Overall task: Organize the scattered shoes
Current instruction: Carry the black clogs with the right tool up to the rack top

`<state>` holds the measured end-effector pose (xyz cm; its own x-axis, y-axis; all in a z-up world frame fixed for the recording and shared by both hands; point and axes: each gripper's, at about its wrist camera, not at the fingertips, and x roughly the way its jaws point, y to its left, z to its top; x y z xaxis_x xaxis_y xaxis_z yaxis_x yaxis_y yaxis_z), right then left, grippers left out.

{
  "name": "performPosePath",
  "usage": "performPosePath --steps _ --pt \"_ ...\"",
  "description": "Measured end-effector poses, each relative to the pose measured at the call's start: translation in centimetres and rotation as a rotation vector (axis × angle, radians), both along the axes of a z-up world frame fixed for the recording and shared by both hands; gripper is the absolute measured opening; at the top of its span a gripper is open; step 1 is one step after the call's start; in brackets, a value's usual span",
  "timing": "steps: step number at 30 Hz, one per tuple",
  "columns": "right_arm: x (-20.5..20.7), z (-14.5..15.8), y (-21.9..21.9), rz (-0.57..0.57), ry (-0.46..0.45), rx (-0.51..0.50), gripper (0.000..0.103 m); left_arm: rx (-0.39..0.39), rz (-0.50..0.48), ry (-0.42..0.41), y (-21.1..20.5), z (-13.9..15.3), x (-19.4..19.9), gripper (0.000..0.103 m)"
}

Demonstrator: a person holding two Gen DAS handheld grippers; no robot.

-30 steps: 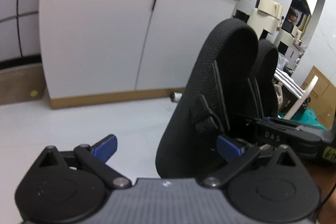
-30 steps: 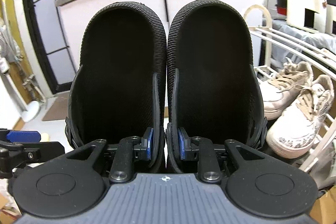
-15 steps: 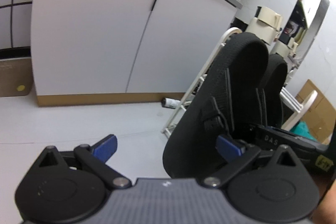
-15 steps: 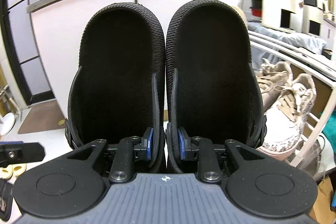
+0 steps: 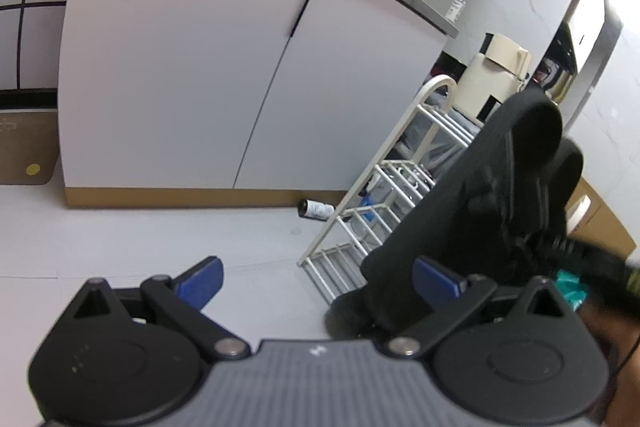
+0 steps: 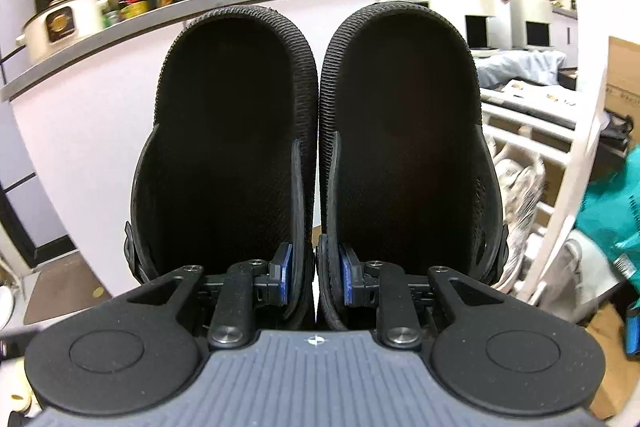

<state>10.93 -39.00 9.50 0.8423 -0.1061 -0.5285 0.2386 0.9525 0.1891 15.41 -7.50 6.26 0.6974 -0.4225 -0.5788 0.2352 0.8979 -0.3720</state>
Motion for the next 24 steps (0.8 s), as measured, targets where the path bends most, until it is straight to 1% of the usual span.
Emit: performPosePath --steps 2,6,11,15,17,19,22,24 --pt "0.8 1.5 -1.2 -0.025 0.005 -0.005 0.027 0.018 -0.013 -0.011 0.0 -0.1 0.0 0.102" --pt "2.8 4.2 -4.0 -0.069 0.015 -0.009 0.026 -0.011 -0.01 0.027 1.0 -0.8 0.6 0.102" --pt "5.9 6.0 -7.5 -0.123 0.06 0.002 0.026 -0.004 -0.004 0.042 1.6 -1.1 0.7 0.102" --pt "8.7 8.2 -9.9 -0.167 0.085 0.023 0.026 -0.025 -0.001 0.043 1.9 -0.9 1.1 0.102" --pt "10.1 9.2 -10.9 -0.191 0.091 0.041 0.026 -0.005 0.001 0.041 1.7 -1.0 1.3 0.102" --pt "11.5 10.1 -11.8 -0.22 0.101 0.062 0.026 0.035 0.007 0.033 1.7 -1.1 1.5 0.102" --pt "13.4 11.2 -13.2 -0.279 0.132 0.101 0.026 0.044 0.024 0.04 2.0 -1.4 2.1 0.102" --pt "14.5 11.8 -14.2 -0.323 0.158 0.117 0.026 0.033 0.043 0.052 2.5 -1.5 2.3 0.102"
